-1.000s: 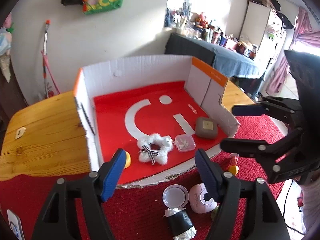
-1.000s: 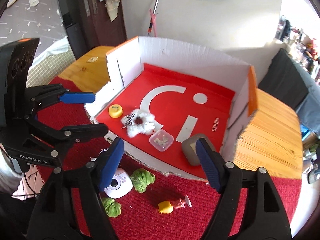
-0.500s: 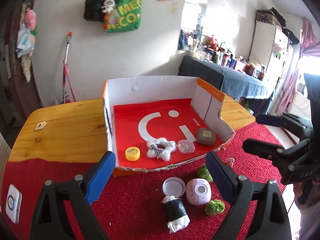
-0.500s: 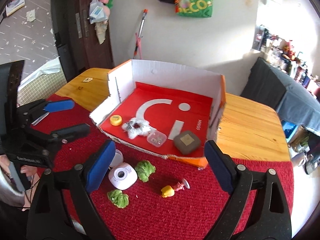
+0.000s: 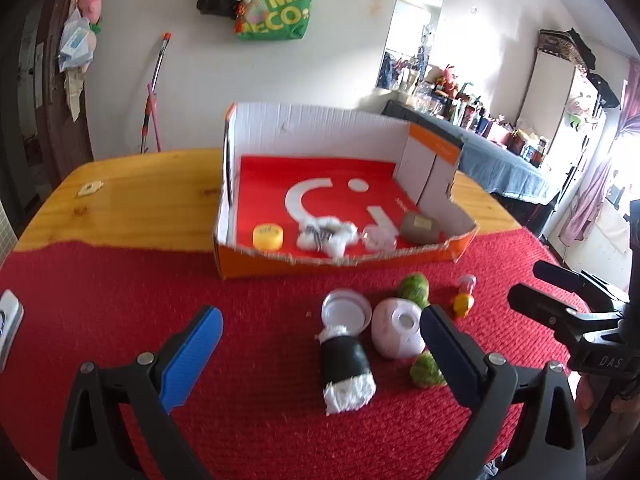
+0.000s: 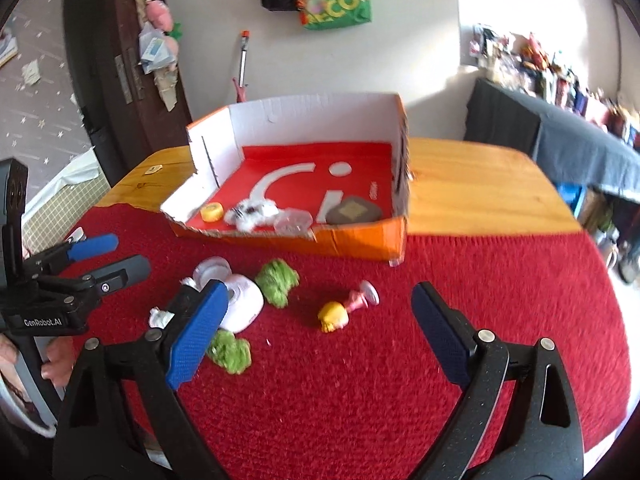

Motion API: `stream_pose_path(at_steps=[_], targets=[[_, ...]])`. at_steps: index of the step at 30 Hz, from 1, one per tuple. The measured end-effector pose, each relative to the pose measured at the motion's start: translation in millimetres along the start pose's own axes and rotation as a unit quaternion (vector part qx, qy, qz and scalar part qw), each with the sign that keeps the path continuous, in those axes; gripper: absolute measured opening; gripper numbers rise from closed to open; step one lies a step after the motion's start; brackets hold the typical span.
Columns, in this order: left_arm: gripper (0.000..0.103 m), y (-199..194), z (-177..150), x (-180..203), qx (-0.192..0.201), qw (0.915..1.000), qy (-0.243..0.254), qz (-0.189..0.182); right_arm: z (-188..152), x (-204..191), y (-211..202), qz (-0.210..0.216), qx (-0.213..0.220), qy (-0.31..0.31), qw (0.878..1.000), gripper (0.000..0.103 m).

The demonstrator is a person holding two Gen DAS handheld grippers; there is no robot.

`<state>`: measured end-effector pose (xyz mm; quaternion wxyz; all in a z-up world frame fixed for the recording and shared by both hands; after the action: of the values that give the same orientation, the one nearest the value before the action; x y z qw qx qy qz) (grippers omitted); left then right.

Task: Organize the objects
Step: 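Withdraw both tools from the box toward remaining items on the rug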

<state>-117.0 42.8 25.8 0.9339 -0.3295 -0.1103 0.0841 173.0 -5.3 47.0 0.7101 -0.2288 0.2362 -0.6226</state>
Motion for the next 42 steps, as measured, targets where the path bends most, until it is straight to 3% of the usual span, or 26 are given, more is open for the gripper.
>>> stream_pose_path(at_steps=[12,22,33,42], targets=[[0.101,21.8,-36.9,2.6,-0.04,0.9992,-0.004,0.004,-27.1,19.3,17.3,-0.034,-0.023,0.024,0.999,0.094],[0.101,35.4,-44.8,-0.8,-0.06,0.9981,0.001,0.014,-27.6,33.8,44.7,-0.078,-0.05,0.03,0.995,0.094],[0.101,40.2,-45.4,2.4,-0.07,0.9974,0.015,0.008,-25.1,32.5,74.9,-0.135,-0.091,-0.008,0.987,0.094],[0.095,43.0,-45.0,2.2,-0.073,0.9967,0.034,0.013,-28.6,68.2,56.8,-0.167,-0.086,0.018,0.982,0.094]])
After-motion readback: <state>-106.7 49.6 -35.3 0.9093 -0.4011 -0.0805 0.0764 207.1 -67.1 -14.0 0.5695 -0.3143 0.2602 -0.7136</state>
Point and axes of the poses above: each gripper's, at about its wrist camera, not at the fingertips, and y roughly the way its jaws point, x to its right, z to its top, the point moved 8 cm from there along y, roughly the way its jaws point, and after that the axes turned 6 degrees about y, right-handed, at the moved point
